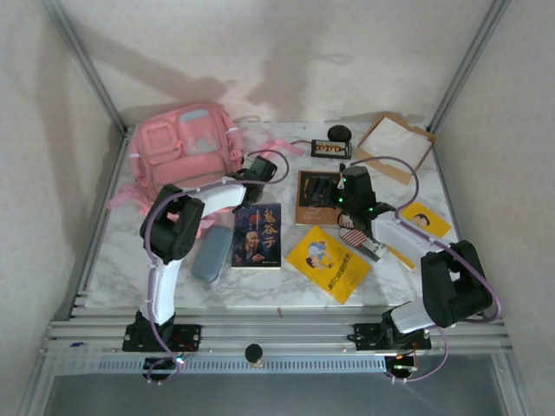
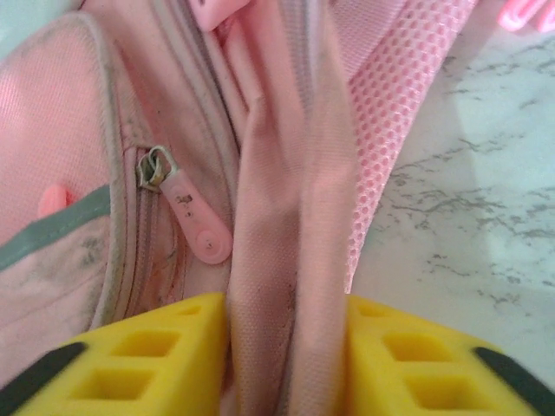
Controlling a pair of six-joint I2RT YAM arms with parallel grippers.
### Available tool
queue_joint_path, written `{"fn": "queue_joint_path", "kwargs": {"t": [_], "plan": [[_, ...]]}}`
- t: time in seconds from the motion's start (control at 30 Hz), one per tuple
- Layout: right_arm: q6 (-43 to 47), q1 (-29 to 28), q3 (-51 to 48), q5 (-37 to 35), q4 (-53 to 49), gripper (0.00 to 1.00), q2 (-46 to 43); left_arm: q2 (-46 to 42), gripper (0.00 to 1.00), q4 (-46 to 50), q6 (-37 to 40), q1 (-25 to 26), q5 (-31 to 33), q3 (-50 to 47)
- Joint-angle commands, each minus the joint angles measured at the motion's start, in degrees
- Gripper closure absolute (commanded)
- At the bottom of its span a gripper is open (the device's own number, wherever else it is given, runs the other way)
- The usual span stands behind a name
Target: Pack books, pencil case, and school supplies into a backpack
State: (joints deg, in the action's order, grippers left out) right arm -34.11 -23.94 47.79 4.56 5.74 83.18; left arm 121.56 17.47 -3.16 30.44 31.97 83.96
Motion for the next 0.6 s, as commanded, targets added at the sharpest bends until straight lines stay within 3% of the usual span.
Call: {"fn": "queue_joint_path", "kwargs": {"t": [0.0,0.17,0.37,0.57], "plan": [[0.0,-0.3,1.0,-0.8,-0.3,0.01,0.4,-0.1,0.76,0.4,4.8,0.1,2.4,1.6],[-1.5,-0.4,0.5,-0.7,0.0,0.01,-0.3,-3.5,1.0,-0.2,8.7,0.3,3.8,1.7],[-3.0,-0.6,-0.6,-2.3,-0.7,0.01,-2.8,-13.5,1.0,-3.5,16.4,1.4,6.5,-2.2],[-4.0,-1.4,-0.1,-2.7,-1.8,0.01,-4.0,-27.8,1.0,-5.5,17.8,2.7,0.4,-10.9]]}}
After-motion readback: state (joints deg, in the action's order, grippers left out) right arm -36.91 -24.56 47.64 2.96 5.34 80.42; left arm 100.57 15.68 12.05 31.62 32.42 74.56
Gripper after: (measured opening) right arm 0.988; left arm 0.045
